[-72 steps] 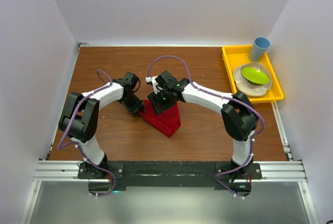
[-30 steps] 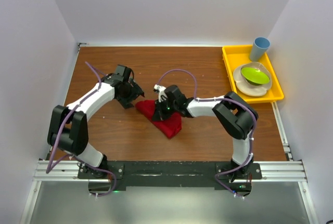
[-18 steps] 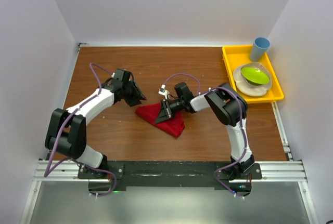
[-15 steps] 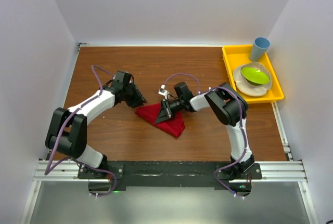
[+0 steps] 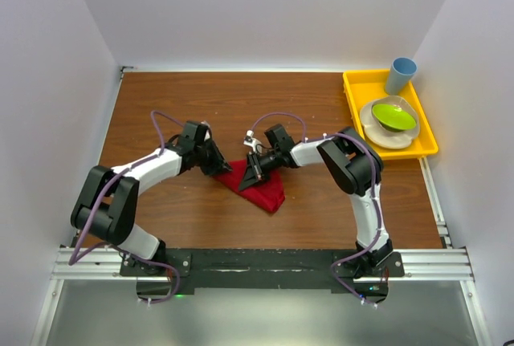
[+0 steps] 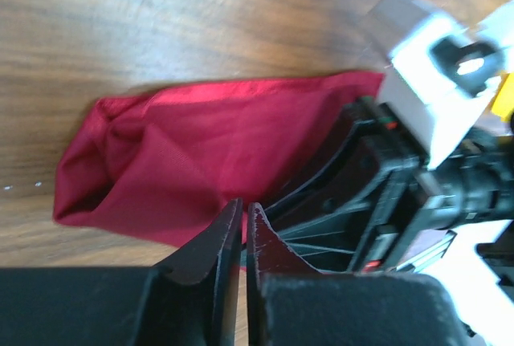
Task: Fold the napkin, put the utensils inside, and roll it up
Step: Roll the napkin with the utensil
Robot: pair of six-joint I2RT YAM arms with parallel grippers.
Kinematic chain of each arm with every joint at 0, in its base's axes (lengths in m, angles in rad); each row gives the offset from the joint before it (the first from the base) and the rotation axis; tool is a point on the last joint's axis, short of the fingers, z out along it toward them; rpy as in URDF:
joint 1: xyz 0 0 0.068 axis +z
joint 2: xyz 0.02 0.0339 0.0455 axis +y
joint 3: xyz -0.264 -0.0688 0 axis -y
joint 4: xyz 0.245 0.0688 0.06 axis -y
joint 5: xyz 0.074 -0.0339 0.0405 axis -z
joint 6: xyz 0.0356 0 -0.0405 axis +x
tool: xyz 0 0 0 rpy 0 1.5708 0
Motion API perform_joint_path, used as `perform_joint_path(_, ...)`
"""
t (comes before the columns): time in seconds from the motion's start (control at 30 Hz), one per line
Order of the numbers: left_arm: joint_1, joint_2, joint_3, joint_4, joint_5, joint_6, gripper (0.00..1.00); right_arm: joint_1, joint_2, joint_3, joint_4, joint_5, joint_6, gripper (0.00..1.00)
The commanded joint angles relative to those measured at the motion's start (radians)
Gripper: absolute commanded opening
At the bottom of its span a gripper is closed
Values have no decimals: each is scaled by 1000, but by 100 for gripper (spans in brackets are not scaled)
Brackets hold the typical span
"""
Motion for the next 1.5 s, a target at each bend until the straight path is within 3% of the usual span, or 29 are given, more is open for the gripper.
perform_joint_path(0.0, -2, 5, -27, 89, 37, 22, 8, -11, 52, -49, -168, 403, -48, 0)
perform_joint_path(0.23, -2, 103, -53, 163, 15, 47, 3, -9, 13, -61, -219, 458, -85, 1)
perform_joint_path(0.6, -2, 249, -39, 170, -16, 90, 1, -5, -105, 55, -487, 574, -251, 31)
perform_joint_path(0.77, -1, 266, -18, 143, -26, 103, 1, 11, -120, 111, -586, 602, -307, 32)
perform_joint_path(0.87, -2, 269, 11, 109, -39, 122, 0, 9, -126, 106, -595, 616, -320, 29)
perform_joint_path(1.03, -1, 286, 34, 74, -48, 134, 1, 9, -99, 85, -560, 602, -295, 3)
perform_joint_path(1.13, -1, 284, 63, 36, -78, 174, 2, 3, -50, 95, -535, 558, -278, 0)
perform_joint_path(1.3, -2, 248, 188, -83, -163, 266, 13, 3, 10, 137, -553, 521, -295, 0)
perform_joint_path(1.43, -1, 177, 295, -179, -200, 304, 41, 0, 36, 163, -572, 492, -304, 0)
perform_joint_path(1.47, -1, 162, 316, -204, -188, 303, 43, -1, 44, 163, -576, 486, -298, 0)
